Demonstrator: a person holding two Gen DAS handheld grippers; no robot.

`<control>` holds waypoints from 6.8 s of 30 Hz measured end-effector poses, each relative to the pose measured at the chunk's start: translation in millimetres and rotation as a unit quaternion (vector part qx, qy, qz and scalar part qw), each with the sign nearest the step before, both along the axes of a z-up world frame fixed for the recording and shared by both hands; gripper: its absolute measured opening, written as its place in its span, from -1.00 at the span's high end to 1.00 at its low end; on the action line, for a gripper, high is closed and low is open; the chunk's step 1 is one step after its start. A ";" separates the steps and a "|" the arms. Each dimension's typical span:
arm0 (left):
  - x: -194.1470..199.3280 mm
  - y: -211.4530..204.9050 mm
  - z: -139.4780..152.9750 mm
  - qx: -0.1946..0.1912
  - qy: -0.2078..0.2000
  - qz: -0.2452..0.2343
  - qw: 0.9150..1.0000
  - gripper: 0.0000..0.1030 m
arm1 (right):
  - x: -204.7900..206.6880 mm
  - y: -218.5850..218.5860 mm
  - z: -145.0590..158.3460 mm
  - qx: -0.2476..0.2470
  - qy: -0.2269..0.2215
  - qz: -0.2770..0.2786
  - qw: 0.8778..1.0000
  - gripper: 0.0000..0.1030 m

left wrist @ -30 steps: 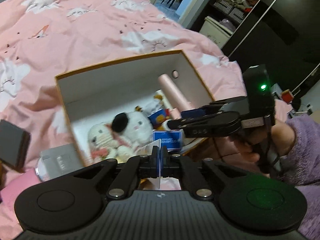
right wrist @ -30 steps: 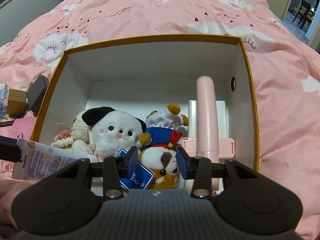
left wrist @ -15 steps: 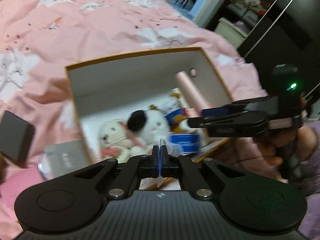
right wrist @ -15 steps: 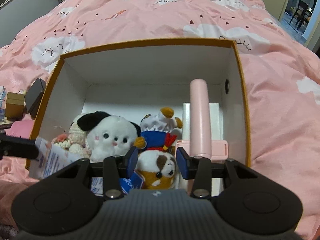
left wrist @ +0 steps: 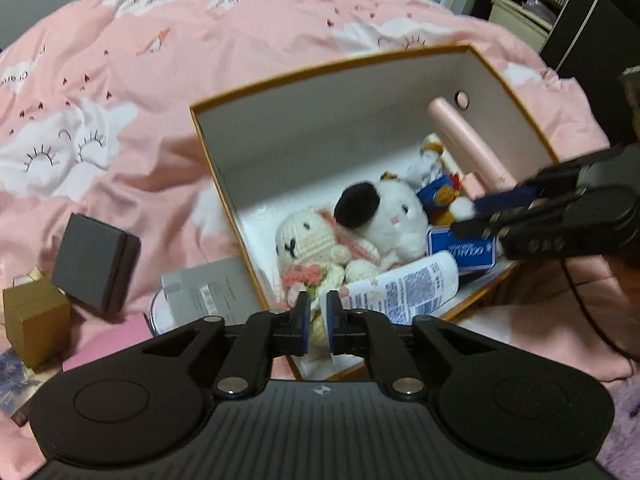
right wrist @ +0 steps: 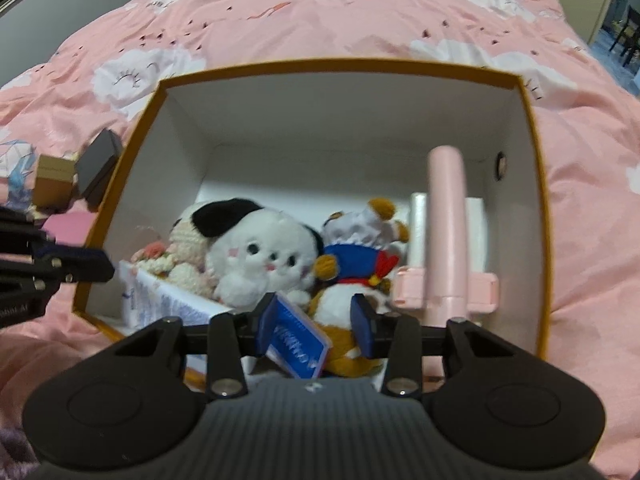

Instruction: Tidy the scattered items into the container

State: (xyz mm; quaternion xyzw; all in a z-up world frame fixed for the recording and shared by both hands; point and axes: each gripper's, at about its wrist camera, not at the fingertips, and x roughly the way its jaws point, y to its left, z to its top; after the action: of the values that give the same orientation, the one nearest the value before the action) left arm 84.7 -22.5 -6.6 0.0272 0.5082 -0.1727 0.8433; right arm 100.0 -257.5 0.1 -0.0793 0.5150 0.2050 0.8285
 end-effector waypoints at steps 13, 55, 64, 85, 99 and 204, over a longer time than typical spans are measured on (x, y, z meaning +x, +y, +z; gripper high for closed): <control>11.8 -18.3 -17.1 -0.004 0.005 0.001 1.000 0.82 | 2.4 27.1 -9.1 -0.001 0.020 0.051 0.998 0.70; -51.2 118.9 -5.0 0.175 -0.023 -0.053 0.983 -0.09 | -4.0 205.7 7.5 -0.013 -0.039 0.389 0.920 -0.12; -55.3 92.0 -50.7 0.291 -0.039 -0.198 0.935 -0.11 | 0.0 251.2 -32.5 -0.135 -0.015 0.511 0.849 -0.41; -47.3 74.2 -104.2 0.370 -0.064 -0.225 0.899 -0.16 | -26.2 277.8 -97.5 -0.287 -0.036 0.545 0.787 -0.57; -27.3 102.2 -55.7 0.258 -0.065 -0.105 0.958 0.40 | 8.0 250.1 -36.4 -0.176 -0.004 0.487 0.855 0.50; 50.9 -48.7 45.3 0.154 -0.172 -0.125 0.965 0.48 | 110.3 61.6 -57.6 0.051 0.026 0.093 0.994 0.97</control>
State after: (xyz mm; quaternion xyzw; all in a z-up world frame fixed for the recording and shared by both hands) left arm 135.6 -71.2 38.7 0.2495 0.3688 -0.1887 0.8753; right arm 210.3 -195.9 -57.5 -0.0791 0.5158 0.3090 0.7951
